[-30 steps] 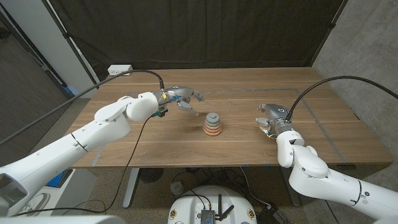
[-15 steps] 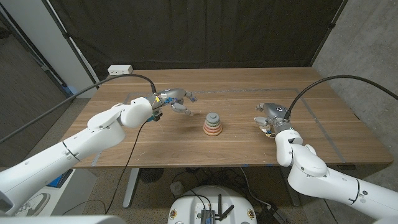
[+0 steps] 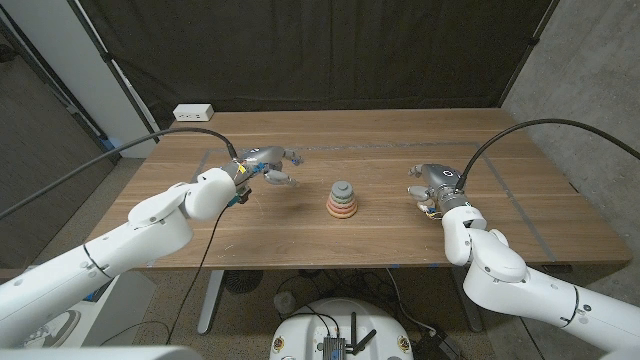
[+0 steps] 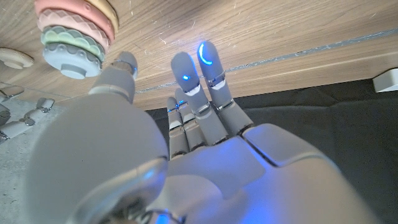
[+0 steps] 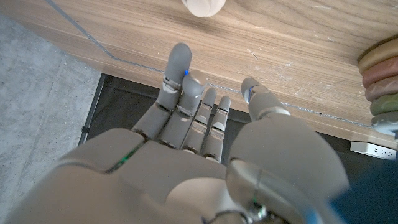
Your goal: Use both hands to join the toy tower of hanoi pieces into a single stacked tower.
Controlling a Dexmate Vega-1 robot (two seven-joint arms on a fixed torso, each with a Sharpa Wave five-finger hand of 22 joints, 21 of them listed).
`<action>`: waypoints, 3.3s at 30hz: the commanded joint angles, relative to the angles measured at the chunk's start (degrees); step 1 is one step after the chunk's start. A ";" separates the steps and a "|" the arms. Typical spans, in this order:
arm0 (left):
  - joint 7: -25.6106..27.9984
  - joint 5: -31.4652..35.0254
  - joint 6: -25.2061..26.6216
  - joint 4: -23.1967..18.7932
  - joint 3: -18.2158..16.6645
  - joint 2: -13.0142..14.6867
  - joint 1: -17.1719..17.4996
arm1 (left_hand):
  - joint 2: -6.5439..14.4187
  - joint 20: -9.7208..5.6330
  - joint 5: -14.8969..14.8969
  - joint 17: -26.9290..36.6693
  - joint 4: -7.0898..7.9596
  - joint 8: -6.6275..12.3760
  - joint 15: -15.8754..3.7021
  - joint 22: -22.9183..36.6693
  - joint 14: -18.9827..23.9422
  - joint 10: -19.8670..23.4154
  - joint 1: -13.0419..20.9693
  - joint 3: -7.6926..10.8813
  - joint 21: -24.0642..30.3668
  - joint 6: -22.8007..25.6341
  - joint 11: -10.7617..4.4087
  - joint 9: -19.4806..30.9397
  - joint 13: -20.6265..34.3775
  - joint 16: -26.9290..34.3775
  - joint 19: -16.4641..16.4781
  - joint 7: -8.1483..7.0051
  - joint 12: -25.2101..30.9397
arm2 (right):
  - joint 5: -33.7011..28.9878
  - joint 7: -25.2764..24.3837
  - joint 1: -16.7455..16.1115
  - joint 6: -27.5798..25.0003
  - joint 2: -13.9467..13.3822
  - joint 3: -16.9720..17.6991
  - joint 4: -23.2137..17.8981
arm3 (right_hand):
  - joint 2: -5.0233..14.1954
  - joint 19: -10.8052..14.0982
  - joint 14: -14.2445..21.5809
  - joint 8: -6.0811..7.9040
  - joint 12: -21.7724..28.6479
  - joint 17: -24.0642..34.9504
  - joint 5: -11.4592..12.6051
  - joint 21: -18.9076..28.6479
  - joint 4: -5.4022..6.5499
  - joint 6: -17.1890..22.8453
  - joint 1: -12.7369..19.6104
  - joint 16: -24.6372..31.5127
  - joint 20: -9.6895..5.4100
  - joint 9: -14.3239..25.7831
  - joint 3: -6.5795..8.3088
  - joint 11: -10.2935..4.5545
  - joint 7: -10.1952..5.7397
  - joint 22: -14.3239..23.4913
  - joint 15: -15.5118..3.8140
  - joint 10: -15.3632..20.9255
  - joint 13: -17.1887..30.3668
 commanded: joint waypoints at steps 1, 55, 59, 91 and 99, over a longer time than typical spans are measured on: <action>5.68 -1.20 5.26 -3.10 -2.45 1.15 5.25 | 0.54 -7.83 0.31 0.06 -0.03 0.54 -2.56 -0.01 0.72 0.67 0.45 0.20 0.41 0.75 -0.10 -0.06 -0.06 0.24 0.65 0.04 0.30 | 1.50 -0.66 -1.50 3.10 -0.21 2.39 0.21 | 0.04 0.29 -0.10 0.41 -0.14 -0.17 -0.14 0.01 -0.19 0.12 0.31 0.12 -6.40 0.22 0.19 -0.01 0.11 0.20 -3.78 0.08 0.28; 21.90 -2.38 12.90 -4.71 -5.27 -0.26 15.74 | 1.30 -7.68 0.49 0.07 0.17 0.47 -2.56 -0.14 0.84 3.23 -0.02 0.54 0.14 2.95 -0.54 -0.29 -0.65 0.81 0.84 -0.26 0.44 | 0.09 -1.25 -2.72 4.72 1.68 4.02 1.41 | 0.09 0.04 0.17 0.31 -0.15 -0.50 -1.04 0.18 0.42 -0.31 1.49 -0.14 -6.34 0.46 -0.22 0.46 0.38 0.24 -3.77 -0.31 0.24; 21.68 -2.52 13.34 -4.76 -5.02 -0.21 15.62 | 1.34 -7.67 0.50 0.03 0.17 0.40 -2.57 -0.15 0.80 3.30 -0.06 0.58 0.11 2.99 -0.48 -0.29 -0.67 0.80 0.86 -0.34 0.42 | -0.06 -0.79 -2.63 4.76 1.58 3.91 1.19 | 0.11 0.04 0.38 0.33 -0.23 -0.31 -1.06 0.19 0.45 -0.27 1.50 0.03 -6.34 0.47 -0.24 0.43 0.44 0.24 -3.77 -0.49 0.23; 19.46 -3.10 13.24 -3.64 -3.22 1.14 12.16 | 1.54 -7.62 0.55 0.12 0.24 0.21 -2.56 -0.26 0.83 3.87 -0.59 0.77 -0.24 3.61 -0.21 -0.33 -0.76 1.04 0.97 -0.16 0.39 | 0.33 6.24 -0.26 -2.82 -2.97 1.95 -2.07 | -1.66 -1.03 -1.32 -1.94 -1.19 -0.81 -1.95 -0.23 0.53 -5.39 0.36 -1.32 -6.19 0.30 -1.13 2.30 3.06 0.16 -3.75 -6.95 -1.05; 19.74 -2.85 13.44 -3.59 -3.06 1.12 11.54 | 1.60 -7.58 0.56 0.05 0.26 0.18 -2.57 -0.29 0.79 4.03 -0.82 0.86 -0.35 3.93 -0.35 -0.33 -0.76 1.04 1.09 -0.21 0.37 | -0.14 10.18 2.64 -6.04 -4.20 -0.70 -2.57 | -3.53 -2.09 -3.12 -2.87 -1.08 -2.49 -2.96 -0.69 0.48 -7.89 -0.12 -2.79 -6.19 0.13 -2.54 2.78 3.82 0.15 -3.73 -9.94 -1.65</action>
